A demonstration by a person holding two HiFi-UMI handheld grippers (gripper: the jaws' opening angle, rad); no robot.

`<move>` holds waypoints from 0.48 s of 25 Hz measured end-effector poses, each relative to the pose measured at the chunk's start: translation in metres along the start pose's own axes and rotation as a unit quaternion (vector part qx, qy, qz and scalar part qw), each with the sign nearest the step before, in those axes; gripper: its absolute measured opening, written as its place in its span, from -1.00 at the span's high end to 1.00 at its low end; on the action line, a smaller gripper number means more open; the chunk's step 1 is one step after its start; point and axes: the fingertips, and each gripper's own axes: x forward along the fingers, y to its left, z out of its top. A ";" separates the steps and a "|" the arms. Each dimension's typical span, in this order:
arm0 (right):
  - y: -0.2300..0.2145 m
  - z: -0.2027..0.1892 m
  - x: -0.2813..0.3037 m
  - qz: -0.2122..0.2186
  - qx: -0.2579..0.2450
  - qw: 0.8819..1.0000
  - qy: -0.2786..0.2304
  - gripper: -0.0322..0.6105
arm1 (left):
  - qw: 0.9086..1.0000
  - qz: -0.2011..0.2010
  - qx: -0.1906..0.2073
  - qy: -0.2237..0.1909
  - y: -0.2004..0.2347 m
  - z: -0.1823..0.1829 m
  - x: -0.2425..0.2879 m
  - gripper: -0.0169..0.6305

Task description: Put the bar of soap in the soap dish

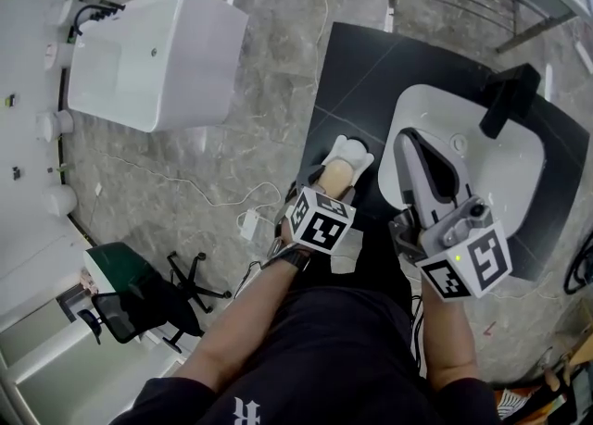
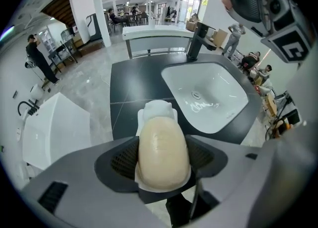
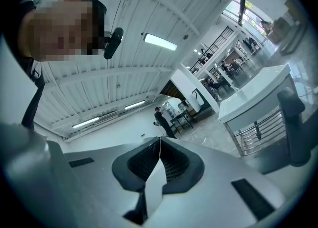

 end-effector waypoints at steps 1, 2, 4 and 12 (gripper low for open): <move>0.000 0.001 0.000 0.002 0.001 1.000 -0.001 0.88 | 1.000 -0.003 -0.002 0.003 0.000 -0.001 0.000 0.04; 0.000 0.002 0.001 0.003 0.001 1.000 -0.001 0.88 | 1.000 -0.004 -0.002 0.004 0.000 -0.001 0.000 0.04; -0.001 0.002 0.001 0.003 0.001 1.000 -0.001 0.88 | 1.000 -0.005 0.001 0.004 0.000 -0.001 0.001 0.04; 0.000 -0.001 0.000 0.004 0.002 1.000 0.002 0.88 | 1.000 -0.009 0.000 0.002 0.004 0.000 0.003 0.04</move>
